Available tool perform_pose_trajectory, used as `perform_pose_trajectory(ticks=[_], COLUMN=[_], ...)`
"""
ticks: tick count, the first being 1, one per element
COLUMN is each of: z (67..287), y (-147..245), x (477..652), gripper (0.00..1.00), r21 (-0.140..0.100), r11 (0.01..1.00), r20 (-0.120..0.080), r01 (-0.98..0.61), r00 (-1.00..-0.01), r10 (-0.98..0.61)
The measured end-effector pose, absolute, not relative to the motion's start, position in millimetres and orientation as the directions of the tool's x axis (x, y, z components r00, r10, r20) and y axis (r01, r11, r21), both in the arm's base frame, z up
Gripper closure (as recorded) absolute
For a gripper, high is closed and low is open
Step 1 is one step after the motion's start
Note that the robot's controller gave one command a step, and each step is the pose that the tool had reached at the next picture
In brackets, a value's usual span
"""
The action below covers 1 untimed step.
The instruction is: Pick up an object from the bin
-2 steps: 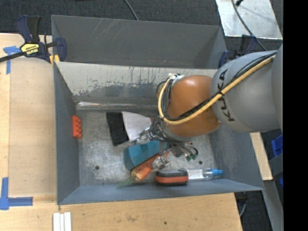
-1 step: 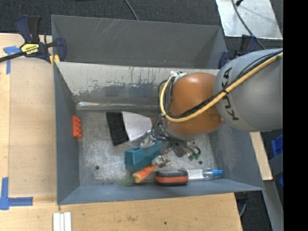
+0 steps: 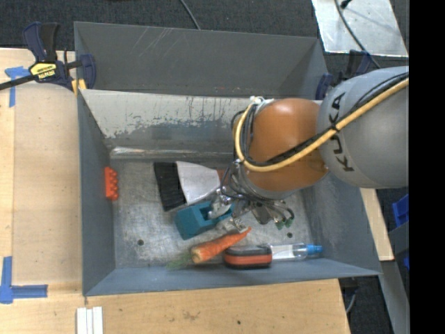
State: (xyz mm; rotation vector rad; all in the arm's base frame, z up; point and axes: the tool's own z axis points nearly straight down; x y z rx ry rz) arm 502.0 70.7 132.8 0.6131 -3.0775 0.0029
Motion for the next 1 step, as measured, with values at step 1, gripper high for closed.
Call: perform_pose_trajectory(ticks=[1], z=[151.0], y=[71.5], x=[502.5], gripper=[1.00], r21=[0.000], r11=[0.923], r20=[0.002], r01=[-0.385], r00=[-0.923], r10=[-0.385])
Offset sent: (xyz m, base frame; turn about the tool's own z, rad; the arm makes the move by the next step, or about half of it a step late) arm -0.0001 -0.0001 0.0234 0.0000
